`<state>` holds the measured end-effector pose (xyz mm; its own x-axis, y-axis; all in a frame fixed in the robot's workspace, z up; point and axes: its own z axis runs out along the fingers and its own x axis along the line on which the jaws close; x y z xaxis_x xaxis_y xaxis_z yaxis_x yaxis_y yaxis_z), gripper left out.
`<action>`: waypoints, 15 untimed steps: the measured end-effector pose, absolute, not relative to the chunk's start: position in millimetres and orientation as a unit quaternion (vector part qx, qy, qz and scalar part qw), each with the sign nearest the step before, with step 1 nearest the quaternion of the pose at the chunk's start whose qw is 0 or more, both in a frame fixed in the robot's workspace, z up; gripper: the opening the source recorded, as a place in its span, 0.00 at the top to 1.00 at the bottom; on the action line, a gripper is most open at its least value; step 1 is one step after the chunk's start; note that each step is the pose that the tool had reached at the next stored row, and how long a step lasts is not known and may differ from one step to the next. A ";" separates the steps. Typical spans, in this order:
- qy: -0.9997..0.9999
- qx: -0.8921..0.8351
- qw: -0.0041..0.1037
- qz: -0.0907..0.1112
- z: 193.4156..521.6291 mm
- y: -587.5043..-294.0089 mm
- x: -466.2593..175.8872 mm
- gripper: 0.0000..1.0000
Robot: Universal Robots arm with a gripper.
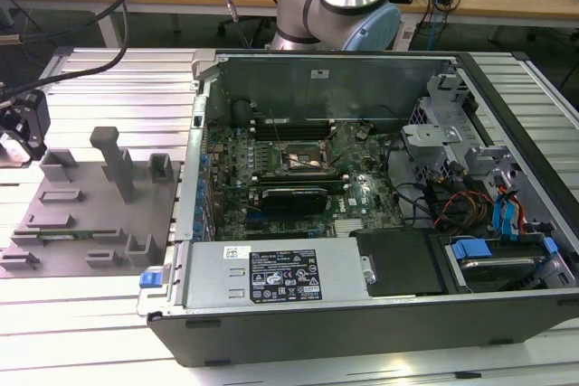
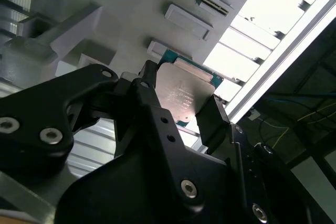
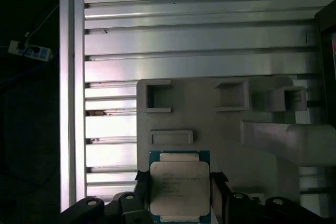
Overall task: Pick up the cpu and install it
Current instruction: 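Pick up the cpu and move it towards the insertion slot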
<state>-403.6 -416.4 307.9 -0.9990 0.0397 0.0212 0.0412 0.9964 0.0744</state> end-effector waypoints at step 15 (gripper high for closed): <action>-0.999 -0.020 0.010 -0.037 324.0 -415.8 -400.8 0.45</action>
